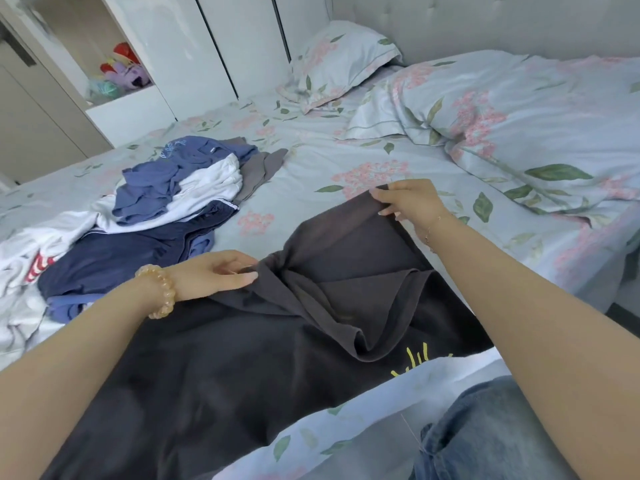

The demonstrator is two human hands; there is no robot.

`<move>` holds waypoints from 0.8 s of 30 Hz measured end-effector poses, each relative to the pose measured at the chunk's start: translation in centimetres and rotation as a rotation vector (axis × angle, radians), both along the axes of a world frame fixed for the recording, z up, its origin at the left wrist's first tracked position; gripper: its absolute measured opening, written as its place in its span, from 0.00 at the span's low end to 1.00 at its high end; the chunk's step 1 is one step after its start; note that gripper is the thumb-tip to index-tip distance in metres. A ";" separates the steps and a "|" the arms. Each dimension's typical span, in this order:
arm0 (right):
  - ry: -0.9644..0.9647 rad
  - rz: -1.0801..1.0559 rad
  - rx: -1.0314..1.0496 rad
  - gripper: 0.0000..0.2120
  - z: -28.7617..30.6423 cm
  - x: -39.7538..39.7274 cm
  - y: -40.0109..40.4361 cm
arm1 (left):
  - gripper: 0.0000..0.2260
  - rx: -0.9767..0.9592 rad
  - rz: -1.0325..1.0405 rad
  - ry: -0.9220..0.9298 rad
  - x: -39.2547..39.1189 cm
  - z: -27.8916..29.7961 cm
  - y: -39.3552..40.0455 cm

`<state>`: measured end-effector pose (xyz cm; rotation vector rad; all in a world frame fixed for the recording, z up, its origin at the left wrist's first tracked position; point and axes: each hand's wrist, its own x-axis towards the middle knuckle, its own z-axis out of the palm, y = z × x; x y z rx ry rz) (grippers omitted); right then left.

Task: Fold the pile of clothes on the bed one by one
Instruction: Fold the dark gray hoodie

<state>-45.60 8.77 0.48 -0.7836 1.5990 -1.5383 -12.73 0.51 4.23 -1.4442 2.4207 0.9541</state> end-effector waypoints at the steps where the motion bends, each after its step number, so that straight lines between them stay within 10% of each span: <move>1: -0.039 -0.046 0.024 0.08 -0.1 -0.2 -0.6 | 0.16 -0.001 -0.025 0.017 0.2 -0.3 -0.1; 10: -0.101 0.090 0.197 0.24 -1.6 -1.1 -3.1 | 0.07 -0.234 0.227 0.435 -0.9 -2.0 -3.2; 14: 0.522 0.232 0.160 0.20 0.5 0.5 -0.8 | 0.02 -0.187 0.245 0.365 -2.8 -2.8 -4.0; 18: 0.627 0.747 0.181 0.26 4.5 3.6 3.6 | 0.25 -0.023 -0.056 0.411 -4.0 -2.0 -4.1; 24: 0.936 1.061 0.403 0.41 4.9 6.0 5.7 | 0.03 -0.301 -0.303 0.200 -4.7 -1.8 -4.6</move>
